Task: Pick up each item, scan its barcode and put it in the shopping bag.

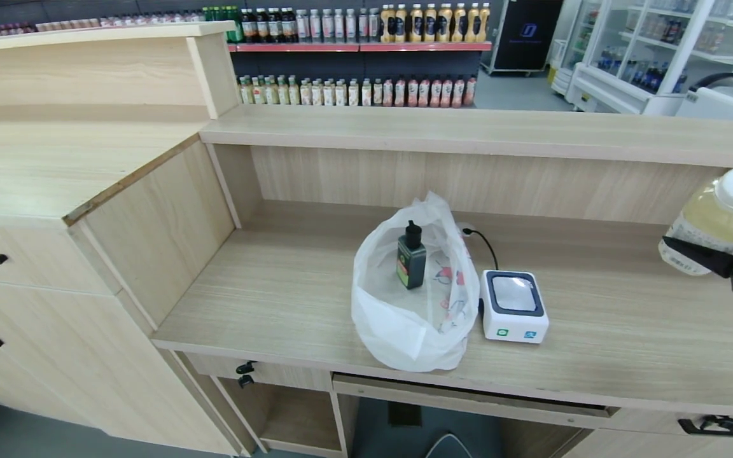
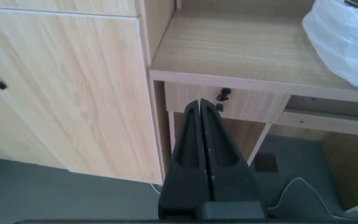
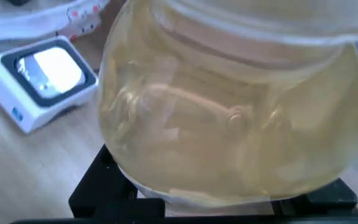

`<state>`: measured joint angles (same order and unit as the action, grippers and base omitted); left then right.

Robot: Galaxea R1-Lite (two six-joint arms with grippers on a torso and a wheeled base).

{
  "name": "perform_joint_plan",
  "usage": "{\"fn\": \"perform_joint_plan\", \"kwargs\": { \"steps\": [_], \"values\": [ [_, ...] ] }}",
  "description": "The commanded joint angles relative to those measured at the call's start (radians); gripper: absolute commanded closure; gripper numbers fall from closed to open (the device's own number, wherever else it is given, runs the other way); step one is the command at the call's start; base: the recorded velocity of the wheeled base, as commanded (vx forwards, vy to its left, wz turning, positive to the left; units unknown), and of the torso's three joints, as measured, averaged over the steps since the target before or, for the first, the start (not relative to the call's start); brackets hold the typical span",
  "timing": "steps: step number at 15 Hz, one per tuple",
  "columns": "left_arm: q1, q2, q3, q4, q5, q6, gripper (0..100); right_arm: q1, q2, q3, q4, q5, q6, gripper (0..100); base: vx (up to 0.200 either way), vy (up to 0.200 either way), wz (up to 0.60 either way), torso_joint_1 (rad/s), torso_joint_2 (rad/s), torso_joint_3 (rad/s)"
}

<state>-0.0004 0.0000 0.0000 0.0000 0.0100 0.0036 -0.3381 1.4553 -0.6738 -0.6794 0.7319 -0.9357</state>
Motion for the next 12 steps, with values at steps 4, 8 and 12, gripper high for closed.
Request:
{"fn": "perform_joint_plan", "kwargs": {
  "steps": [4, 8, 12],
  "values": [
    [0.0, 0.0, 0.0, 0.0, 0.001, -0.001, 100, 0.04, 0.246, -0.02, -0.097, 0.204, -0.118, 100, 0.0, 0.0, 0.0, 0.0, 0.0, 0.0],
    [0.0, 0.0, 0.0, 0.0, 0.001, -0.001, 100, 0.01, 0.332, -0.033, -0.095, 0.244, -0.278, 100, 0.0, 0.0, 0.0, 0.0, 0.0, 0.0],
    [0.0, 0.0, 0.0, 0.0, 0.001, -0.001, 100, 0.025, 0.369, -0.039, -0.098, 0.253, -0.345, 100, 0.0, 0.0, 0.0, 0.0, 0.0, 0.0]
  ]
}}
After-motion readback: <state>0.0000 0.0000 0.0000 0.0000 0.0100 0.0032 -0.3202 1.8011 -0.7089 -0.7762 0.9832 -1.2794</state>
